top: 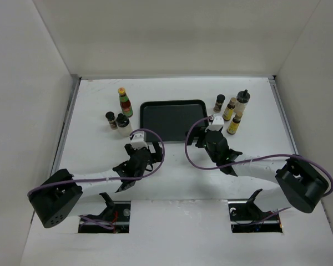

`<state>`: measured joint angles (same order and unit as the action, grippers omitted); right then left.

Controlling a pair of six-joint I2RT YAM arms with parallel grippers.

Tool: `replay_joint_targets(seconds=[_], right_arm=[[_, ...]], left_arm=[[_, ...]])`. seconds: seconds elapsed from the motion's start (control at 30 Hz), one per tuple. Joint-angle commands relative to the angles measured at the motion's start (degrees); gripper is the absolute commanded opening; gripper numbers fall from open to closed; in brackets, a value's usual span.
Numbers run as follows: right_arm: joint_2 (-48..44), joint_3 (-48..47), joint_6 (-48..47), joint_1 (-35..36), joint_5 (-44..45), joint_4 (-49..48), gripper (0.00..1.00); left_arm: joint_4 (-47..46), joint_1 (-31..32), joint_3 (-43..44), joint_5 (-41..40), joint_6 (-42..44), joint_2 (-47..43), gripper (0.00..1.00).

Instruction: Organize the condiment bottles

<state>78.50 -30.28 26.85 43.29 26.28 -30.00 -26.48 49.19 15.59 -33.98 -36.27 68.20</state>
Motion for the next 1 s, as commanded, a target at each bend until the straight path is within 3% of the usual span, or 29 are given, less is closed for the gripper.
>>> replay_joint_targets(seconds=[0.0,0.5,0.87,0.9,0.97], right_arm=[[0.9,-2.5,0.7,-0.4,-0.6,-0.7,1.00],[0.0,-2.6,0.6,-0.3,-0.6,-0.2,1.00],[1.8,-3.6,0.7,-0.3,-2.7,0.6,1.00],[1.7,-3.6,0.7,-0.3,-2.9,0.5,1.00],[1.7,-3.3,0.8,-0.3,-2.6,0.1,1.00]], left_arm=[[-1.5,-0.1,2.1,-0.1,0.1,-0.1,1.00],[-0.4,-4.1,4.4,-1.2,5.0,-7.4,1.00],[0.0,-12.0,14.5,-4.2,13.2,-12.3,1.00],[0.3,-13.3,15.5,-4.0,13.2,-12.0,0.93],[0.9,-15.6,17.4,-3.6,13.3,-11.0,0.60]])
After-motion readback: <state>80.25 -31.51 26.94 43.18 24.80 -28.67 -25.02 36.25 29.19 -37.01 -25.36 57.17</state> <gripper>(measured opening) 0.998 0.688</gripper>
